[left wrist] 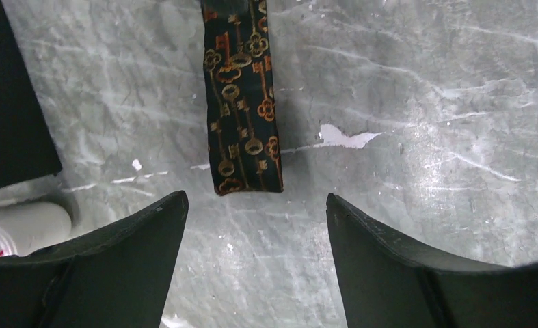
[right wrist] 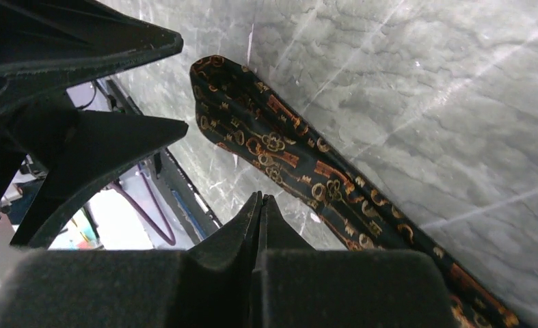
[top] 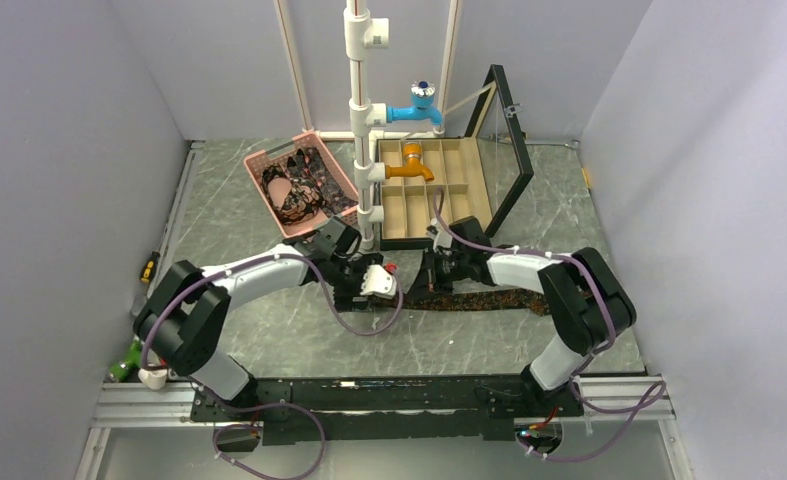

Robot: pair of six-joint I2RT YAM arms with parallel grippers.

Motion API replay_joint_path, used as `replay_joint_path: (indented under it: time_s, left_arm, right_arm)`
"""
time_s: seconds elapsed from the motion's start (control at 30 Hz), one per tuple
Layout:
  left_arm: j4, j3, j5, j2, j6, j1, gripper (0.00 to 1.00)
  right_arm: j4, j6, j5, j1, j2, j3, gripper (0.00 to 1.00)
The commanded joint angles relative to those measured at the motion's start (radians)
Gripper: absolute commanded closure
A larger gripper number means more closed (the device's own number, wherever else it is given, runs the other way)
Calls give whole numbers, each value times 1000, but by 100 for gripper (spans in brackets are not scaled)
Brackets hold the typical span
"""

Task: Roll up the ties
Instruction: Roll the tie at the center of the board.

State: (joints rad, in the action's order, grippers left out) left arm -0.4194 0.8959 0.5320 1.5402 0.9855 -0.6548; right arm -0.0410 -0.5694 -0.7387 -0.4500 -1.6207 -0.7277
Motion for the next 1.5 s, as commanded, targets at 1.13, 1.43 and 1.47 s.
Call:
replay_joint_path:
  time_s: [1.13, 1.43, 1.47]
  left_arm:
    - [674, -334, 202, -53, -339, 82, 12]
    - [603, -241, 171, 61, -330, 66, 30]
    - [596, -246, 183, 53, -319, 67, 39]
  right_arm:
    - [-42, 209, 69, -38, -199, -125, 100]
    - [-110, 272, 89, -38, -194, -143, 100]
    - [-105, 270, 88, -38, -191, -140, 100]
